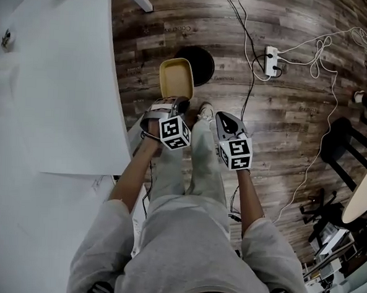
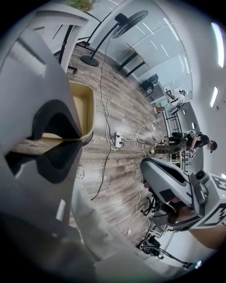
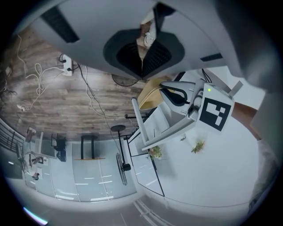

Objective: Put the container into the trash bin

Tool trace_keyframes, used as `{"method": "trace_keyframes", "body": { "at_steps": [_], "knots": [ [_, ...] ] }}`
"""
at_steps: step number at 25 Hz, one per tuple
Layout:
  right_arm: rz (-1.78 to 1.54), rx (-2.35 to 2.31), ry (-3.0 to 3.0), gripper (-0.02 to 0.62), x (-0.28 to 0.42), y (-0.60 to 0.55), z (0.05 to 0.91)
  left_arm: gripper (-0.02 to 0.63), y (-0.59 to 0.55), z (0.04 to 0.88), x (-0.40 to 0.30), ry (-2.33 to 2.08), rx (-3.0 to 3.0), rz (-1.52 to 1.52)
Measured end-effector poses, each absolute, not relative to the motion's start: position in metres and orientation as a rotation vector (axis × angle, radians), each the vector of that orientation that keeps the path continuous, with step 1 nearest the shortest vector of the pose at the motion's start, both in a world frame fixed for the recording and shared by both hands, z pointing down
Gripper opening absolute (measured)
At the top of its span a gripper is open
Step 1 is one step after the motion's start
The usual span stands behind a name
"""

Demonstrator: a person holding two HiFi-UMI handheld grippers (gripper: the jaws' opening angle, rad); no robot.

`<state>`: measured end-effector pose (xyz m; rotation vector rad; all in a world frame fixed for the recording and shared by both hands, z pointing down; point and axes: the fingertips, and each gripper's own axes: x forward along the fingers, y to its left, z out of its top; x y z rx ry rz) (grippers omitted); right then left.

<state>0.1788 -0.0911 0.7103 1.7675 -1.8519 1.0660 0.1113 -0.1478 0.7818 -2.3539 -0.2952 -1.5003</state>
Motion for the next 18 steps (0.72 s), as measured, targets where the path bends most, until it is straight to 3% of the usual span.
{"method": "trace_keyframes", "body": {
  "at_steps": [18],
  "knots": [
    [1.179,1.791,-1.807,0.014,0.175,-0.051,0.786,0.035,-0.129,0.890,0.142,-0.309,-2.401,-1.527]
  ]
}}
